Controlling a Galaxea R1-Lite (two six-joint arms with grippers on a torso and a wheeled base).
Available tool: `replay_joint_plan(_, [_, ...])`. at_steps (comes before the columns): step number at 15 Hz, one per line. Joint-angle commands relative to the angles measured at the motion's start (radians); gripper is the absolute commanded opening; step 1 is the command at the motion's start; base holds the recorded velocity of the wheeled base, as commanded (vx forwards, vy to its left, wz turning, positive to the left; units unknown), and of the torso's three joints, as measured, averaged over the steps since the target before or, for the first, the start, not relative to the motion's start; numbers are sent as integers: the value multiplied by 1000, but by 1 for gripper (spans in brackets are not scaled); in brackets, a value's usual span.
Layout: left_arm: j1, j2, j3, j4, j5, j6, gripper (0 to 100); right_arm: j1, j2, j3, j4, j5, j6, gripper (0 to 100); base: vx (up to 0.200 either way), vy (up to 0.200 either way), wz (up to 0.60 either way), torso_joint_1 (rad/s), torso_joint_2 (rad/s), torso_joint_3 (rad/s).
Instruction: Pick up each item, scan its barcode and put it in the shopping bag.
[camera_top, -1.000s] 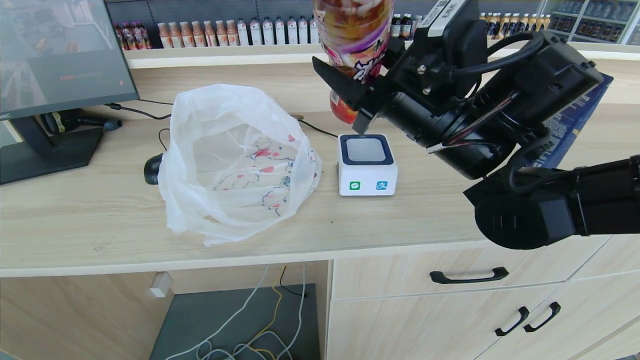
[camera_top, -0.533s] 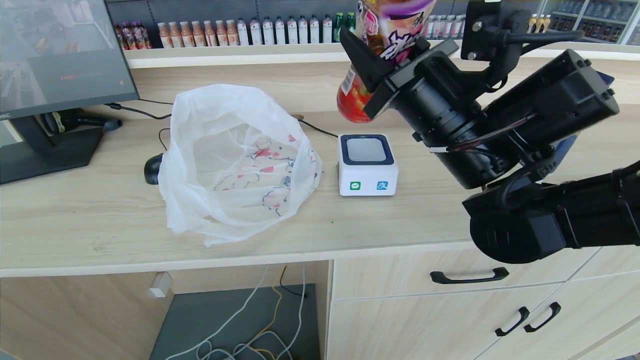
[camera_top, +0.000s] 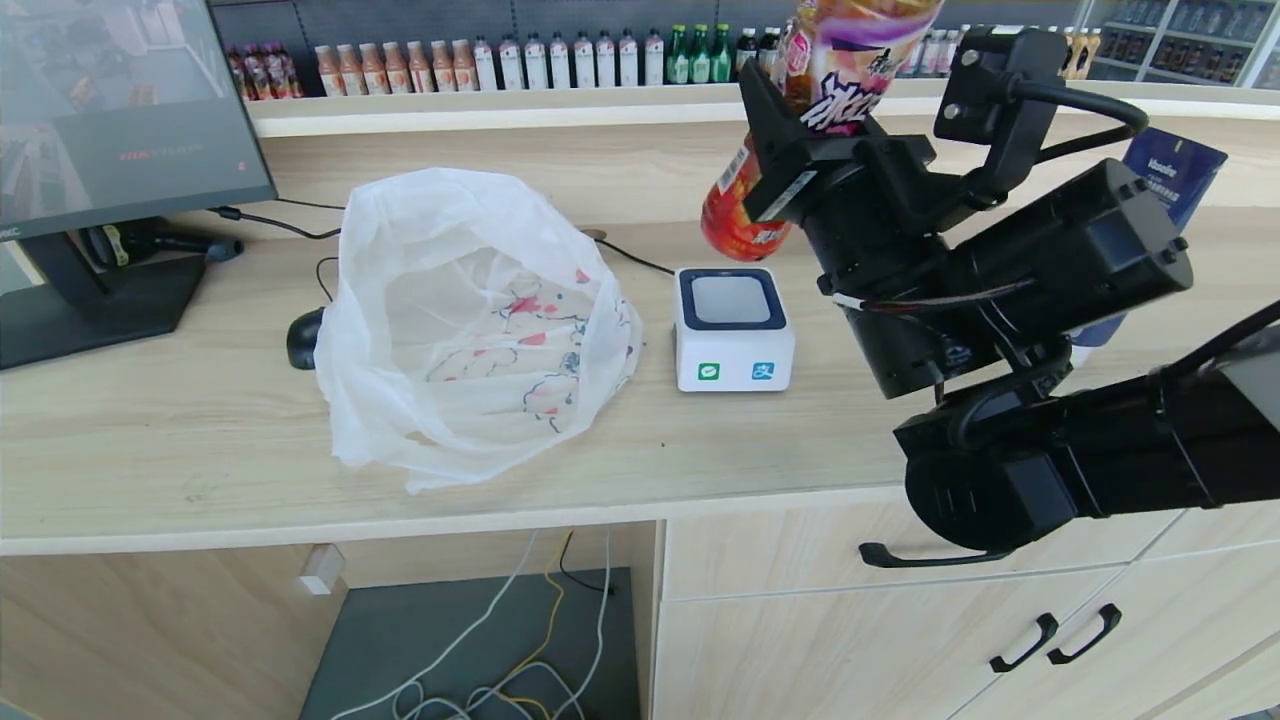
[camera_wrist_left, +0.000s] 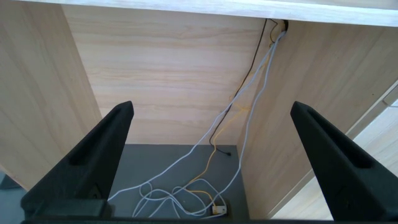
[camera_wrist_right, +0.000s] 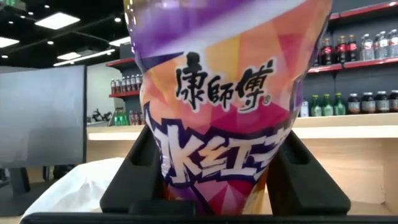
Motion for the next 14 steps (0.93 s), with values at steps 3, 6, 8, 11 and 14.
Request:
replay_joint_plan(3, [1, 0, 0, 0, 0, -1, 100, 1, -9, 62, 1, -29, -66, 0, 0, 0, 0, 0, 0, 0])
replay_joint_plan(6, [1, 0, 0, 0, 0, -3, 100, 0, -33, 87, 1, -49, -127, 0, 0, 0, 0, 0, 0, 0])
replay_joint_plan(8, [1, 0, 0, 0, 0, -3, 100, 0, -87, 131, 50, -81, -158, 0, 0, 0, 0, 0, 0, 0])
replay_joint_plan(11, [1, 0, 0, 0, 0, -3, 100, 0, -133, 186, 113, -81, -158, 0, 0, 133, 0, 2, 0, 2])
replay_joint_plan(14, [1, 0, 0, 0, 0, -4, 100, -2, -133, 194, 107, -80, -155, 0, 0, 200, 0, 1, 1, 2])
